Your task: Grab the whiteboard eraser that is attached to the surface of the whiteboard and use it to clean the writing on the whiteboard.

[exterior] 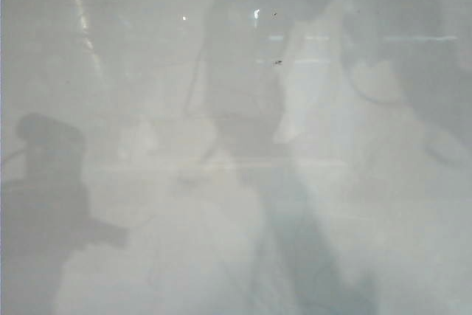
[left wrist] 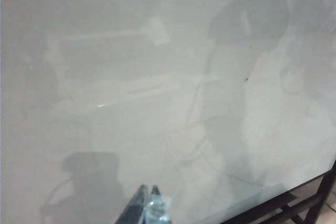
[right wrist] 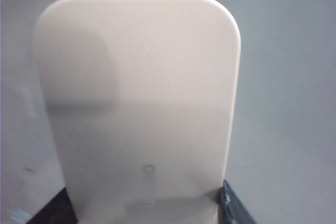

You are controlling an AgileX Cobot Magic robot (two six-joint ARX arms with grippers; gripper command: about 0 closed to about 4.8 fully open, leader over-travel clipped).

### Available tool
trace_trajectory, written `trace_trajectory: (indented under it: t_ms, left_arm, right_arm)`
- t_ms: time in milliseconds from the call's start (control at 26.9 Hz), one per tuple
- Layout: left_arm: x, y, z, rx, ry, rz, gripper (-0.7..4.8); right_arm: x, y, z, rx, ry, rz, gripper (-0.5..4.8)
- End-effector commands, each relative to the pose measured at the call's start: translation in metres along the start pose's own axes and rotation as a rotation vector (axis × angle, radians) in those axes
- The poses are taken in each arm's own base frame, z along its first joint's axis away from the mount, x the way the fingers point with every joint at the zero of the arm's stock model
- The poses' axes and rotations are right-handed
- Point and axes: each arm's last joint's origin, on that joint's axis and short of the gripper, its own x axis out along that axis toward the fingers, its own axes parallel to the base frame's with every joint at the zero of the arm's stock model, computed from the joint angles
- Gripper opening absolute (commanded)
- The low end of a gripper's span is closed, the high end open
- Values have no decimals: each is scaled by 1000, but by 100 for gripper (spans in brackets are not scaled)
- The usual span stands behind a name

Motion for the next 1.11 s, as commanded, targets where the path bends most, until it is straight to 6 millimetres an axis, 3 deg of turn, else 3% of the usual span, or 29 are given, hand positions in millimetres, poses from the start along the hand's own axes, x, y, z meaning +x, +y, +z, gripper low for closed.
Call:
trace_trajectory:
  t_ms: [37, 223, 483, 631, 854, 1114]
  left_arm:
    - [2, 1, -1, 5, -5, -1, -2]
    - [3, 1, -2, 4, -4, -4, -2]
    - [2, 1, -2, -9, -5, -2, -2]
    - [2, 1, -2, -25, -5, -7, -2]
    - [2, 1, -2, -25, -5, -7, -2]
    - [3, 1, -2, -25, -4, 1, -2]
  right_arm:
    - [-7, -6, -21, 126, -80, 9, 179]
    - [8, -1, -82, 248, -265, -95, 179]
    - [51, 11, -152, 399, -232, -155, 179]
    - [82, 14, -172, 418, -192, -156, 179]
    - [127, 33, -193, 423, -233, -144, 179]
    - [139, 42, -205, 440, -200, -135, 180]
